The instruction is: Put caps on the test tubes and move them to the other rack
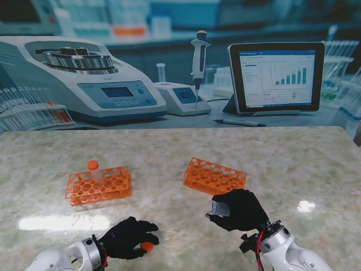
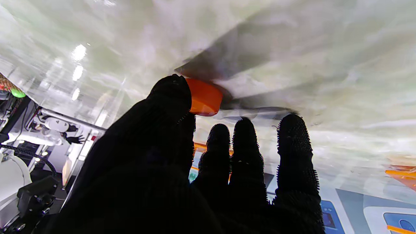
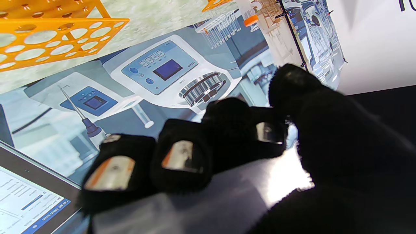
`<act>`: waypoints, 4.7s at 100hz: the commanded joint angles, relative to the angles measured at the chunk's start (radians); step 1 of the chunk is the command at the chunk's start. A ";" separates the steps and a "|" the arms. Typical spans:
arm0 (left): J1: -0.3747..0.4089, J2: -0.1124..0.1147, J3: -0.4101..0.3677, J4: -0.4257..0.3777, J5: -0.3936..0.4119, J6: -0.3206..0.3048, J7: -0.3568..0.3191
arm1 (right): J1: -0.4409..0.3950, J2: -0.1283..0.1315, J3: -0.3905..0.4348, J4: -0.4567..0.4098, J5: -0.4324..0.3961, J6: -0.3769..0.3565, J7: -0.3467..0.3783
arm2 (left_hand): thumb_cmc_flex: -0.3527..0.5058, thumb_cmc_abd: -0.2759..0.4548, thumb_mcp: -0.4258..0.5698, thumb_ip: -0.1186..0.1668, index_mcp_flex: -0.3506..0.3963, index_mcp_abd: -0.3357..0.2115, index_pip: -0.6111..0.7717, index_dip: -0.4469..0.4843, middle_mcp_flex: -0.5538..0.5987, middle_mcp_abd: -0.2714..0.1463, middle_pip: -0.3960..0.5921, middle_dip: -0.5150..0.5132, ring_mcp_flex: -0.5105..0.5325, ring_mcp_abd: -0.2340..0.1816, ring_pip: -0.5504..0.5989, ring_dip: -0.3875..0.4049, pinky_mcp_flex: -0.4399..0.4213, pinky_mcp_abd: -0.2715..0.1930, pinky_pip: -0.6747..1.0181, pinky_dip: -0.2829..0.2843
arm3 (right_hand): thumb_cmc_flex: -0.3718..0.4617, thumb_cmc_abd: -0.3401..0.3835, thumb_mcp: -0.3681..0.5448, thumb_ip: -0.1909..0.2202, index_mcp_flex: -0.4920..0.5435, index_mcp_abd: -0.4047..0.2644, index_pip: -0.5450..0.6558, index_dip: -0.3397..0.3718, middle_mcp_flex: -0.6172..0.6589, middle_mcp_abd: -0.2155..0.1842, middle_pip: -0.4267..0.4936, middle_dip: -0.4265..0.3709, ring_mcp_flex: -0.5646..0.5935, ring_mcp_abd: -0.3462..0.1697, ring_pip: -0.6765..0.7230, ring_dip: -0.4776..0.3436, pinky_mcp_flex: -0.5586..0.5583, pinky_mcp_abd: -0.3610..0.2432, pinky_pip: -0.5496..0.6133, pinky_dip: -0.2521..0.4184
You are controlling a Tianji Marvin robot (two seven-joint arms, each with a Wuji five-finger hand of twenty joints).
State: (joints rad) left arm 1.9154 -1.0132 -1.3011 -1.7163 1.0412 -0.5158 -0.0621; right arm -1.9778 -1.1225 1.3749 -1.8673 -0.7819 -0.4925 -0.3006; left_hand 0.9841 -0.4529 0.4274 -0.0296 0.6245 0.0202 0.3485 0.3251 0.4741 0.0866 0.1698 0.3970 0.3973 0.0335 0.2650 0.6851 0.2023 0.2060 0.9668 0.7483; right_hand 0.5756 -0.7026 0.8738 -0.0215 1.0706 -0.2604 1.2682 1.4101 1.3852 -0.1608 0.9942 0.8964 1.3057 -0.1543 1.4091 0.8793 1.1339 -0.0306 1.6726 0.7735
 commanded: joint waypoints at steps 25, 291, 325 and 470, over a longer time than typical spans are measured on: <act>-0.048 0.000 0.044 0.084 -0.002 0.026 0.009 | 0.007 -0.001 -0.004 0.011 0.011 0.008 0.010 | 0.105 0.007 0.013 -0.022 0.014 -0.009 0.141 0.110 0.043 -0.031 0.072 0.083 0.107 0.014 0.207 0.120 0.133 -0.021 0.025 -0.056 | 0.051 0.035 0.022 0.034 0.082 -0.010 0.090 0.045 0.056 0.031 0.015 0.020 0.022 -0.156 0.214 0.086 0.072 -0.096 0.334 0.057; -0.303 0.006 0.219 0.310 0.000 0.070 0.073 | 0.052 -0.001 -0.013 0.058 0.035 0.009 0.028 | 0.307 -0.092 0.025 -0.037 0.054 -0.039 0.436 0.238 0.176 -0.043 0.216 0.322 0.353 0.006 0.257 0.374 0.471 -0.160 0.080 -0.453 | 0.050 0.039 0.007 0.022 0.074 -0.020 0.080 0.052 0.056 0.029 0.004 0.025 0.022 -0.156 0.214 0.086 0.071 -0.095 0.329 0.053; -0.303 0.008 0.222 0.315 0.012 0.071 0.078 | 0.053 -0.001 -0.014 0.059 0.039 0.008 0.028 | 0.307 -0.107 0.114 -0.064 0.063 -0.013 0.420 0.234 0.158 -0.033 0.214 0.247 0.337 0.013 0.239 0.382 0.445 -0.156 0.050 -0.494 | 0.050 0.040 0.005 0.020 0.072 -0.023 0.078 0.053 0.056 0.029 0.003 0.026 0.022 -0.156 0.214 0.086 0.071 -0.095 0.328 0.053; -0.325 -0.005 0.206 0.227 -0.002 0.001 0.097 | 0.056 -0.002 -0.015 0.060 0.053 0.007 0.032 | 0.307 -0.098 0.125 -0.076 0.128 0.002 0.436 0.193 0.162 -0.017 0.215 0.221 0.352 0.022 0.211 0.421 0.448 -0.156 0.037 -0.478 | 0.049 0.042 -0.001 0.017 0.072 -0.026 0.075 0.056 0.056 0.030 0.001 0.025 0.022 -0.156 0.214 0.086 0.071 -0.096 0.327 0.053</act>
State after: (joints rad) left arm 1.5848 -1.0170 -1.0991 -1.4865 1.0403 -0.5123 0.0396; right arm -1.9170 -1.1220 1.3640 -1.8089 -0.7327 -0.4861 -0.2720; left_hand 1.1528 -0.5559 0.4688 -0.1725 0.7257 -0.0023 0.7679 0.5242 0.6370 0.0436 0.3795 0.6254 0.6485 0.1141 0.4311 1.0885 0.6417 0.0543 1.0615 0.3268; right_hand 0.5768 -0.7017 0.8634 -0.0214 1.0706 -0.2604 1.2682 1.4202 1.3853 -0.1608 0.9883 0.8990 1.3056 -0.1543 1.4093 0.8793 1.1338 -0.0307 1.6726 0.7735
